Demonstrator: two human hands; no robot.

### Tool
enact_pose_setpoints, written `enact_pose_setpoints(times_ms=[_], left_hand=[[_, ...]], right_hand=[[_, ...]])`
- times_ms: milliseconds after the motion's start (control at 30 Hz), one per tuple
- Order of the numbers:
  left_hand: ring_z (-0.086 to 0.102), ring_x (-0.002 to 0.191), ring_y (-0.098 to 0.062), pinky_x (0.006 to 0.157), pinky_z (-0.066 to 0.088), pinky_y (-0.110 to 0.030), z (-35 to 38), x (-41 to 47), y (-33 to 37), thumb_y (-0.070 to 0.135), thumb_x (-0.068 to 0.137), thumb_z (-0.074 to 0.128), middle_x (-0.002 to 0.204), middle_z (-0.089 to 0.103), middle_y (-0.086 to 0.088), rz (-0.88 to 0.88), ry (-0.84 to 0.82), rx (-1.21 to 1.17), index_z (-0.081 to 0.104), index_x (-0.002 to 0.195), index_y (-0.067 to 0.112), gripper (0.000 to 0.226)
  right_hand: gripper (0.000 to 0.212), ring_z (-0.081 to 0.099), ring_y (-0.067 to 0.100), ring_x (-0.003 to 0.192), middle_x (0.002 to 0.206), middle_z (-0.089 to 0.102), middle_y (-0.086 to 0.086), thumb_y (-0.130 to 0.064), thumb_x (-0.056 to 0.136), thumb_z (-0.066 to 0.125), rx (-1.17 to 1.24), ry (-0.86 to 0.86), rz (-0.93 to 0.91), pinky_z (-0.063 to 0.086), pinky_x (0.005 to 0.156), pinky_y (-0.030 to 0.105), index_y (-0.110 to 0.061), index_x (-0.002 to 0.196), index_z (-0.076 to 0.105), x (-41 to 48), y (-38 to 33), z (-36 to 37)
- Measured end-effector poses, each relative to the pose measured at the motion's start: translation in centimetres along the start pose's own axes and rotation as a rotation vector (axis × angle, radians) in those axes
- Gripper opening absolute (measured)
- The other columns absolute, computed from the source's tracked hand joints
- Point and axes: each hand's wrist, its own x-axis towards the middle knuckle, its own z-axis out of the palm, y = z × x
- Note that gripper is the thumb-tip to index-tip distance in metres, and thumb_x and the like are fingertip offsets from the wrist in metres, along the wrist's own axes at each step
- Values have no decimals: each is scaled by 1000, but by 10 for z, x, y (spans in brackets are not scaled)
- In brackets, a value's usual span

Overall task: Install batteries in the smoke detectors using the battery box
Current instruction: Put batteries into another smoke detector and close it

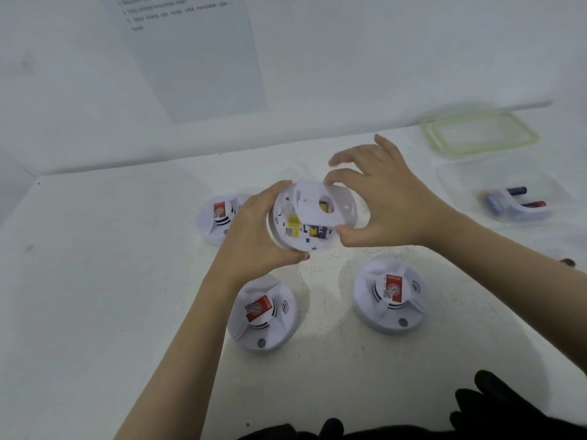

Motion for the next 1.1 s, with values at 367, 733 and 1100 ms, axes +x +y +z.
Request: enact_pose_setpoints(times_ms=[367,733,1100], left_hand=[[54,98,17,85,45,-5,-7,-2,-14,37,49,87,107,56,29,-51,195,-49,48,117,39,78],[49,106,20,81,40,-1,20,-1,21,21,51,96,115,49,28,30,247,-132,39,126,23,94],[52,115,5,86,48,-12,49,7,67,8,55,91,125,42,13,150,149,-285,25,123,21,96]], right_hand=[[55,-11,24,146,159,4,9,-48,81,60,-25,-466,215,-18,110,54,-30,132,50,-13,22,30],[31,70,8,83,100,71,-1,-23,98,43,824,-97,401,54,83,41,-40,123,40,-18,-13,-13],[27,67,7,55,90,67,-1,-15,95,49,707,95,392,52,57,21,-32,115,46,-48,-5,-35]])
